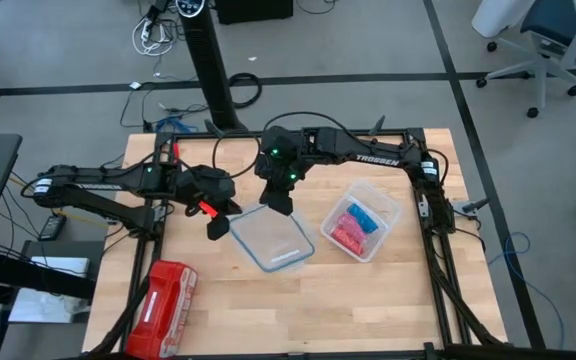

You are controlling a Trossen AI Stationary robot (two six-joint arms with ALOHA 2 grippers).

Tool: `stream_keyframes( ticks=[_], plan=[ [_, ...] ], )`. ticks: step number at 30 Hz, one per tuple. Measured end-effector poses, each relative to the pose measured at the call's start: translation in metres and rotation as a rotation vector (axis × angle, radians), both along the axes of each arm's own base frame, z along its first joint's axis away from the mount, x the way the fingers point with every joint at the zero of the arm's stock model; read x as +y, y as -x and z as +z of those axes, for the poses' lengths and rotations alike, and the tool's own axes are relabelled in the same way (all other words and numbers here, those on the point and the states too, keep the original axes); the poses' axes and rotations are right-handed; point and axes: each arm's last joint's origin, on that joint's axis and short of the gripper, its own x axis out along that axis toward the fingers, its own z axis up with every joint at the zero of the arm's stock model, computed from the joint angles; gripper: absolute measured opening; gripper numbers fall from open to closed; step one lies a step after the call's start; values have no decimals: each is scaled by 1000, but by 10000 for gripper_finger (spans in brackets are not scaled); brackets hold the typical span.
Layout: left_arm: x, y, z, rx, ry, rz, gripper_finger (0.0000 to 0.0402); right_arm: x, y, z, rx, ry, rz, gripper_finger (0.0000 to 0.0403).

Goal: Roll bandage
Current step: Close the lid of the tupperware

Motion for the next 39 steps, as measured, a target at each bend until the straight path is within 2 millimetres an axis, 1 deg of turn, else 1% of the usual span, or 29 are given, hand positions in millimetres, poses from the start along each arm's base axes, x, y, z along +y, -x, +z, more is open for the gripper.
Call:
stream_keyframes(
  ticks=[3, 5, 7, 10, 12, 14, 17, 18, 21, 25, 28, 34, 37, 39],
  plan=[
    [0, 0, 0, 0, 23, 3, 3, -4, 8, 11, -19, -9, -22, 58],
    [-1, 0, 0, 1, 40, 9, 2, -10, 16, 21, -33, -19, -49, 74],
    [-1, 0, 3, 1, 44, 9, 2, -17, 25, 28, -12, -38, -97, 86],
    [0, 0, 14, -36, 47, 6, 1, -27, 44, 32, 98, -67, -191, 94],
    [2, 0, 23, -65, 47, 16, 1, -30, 58, 32, 200, -85, -220, 94],
    [4, 1, 33, -95, 47, 27, 1, -30, 71, 28, 325, -96, -231, 91],
    [6, 2, 48, -144, 57, 36, 1, -24, 87, 20, 521, -74, -243, 88],
    [7, 2, 52, -156, 71, 41, 1, -22, 89, 18, 553, -58, -245, 87],
    [8, 3, 60, -178, 116, 47, 1, -12, 87, 7, 592, -44, -238, 87],
    [7, 4, 63, -186, 181, 57, 1, -2, 86, -9, 662, 20, -223, 86],
    [6, 4, 63, -179, 232, 61, 1, 2, 86, -30, 743, 37, -230, 84],
    [4, 2, 61, -156, 307, 62, 1, 9, 93, -76, 918, 40, -217, 84],
    [4, 3, 61, -154, 324, 68, 1, 13, 94, -96, 917, 65, -239, 83],
    [4, 3, 62, -158, 323, 70, 1, 18, 97, -101, 880, 68, -254, 81]
  ],
)
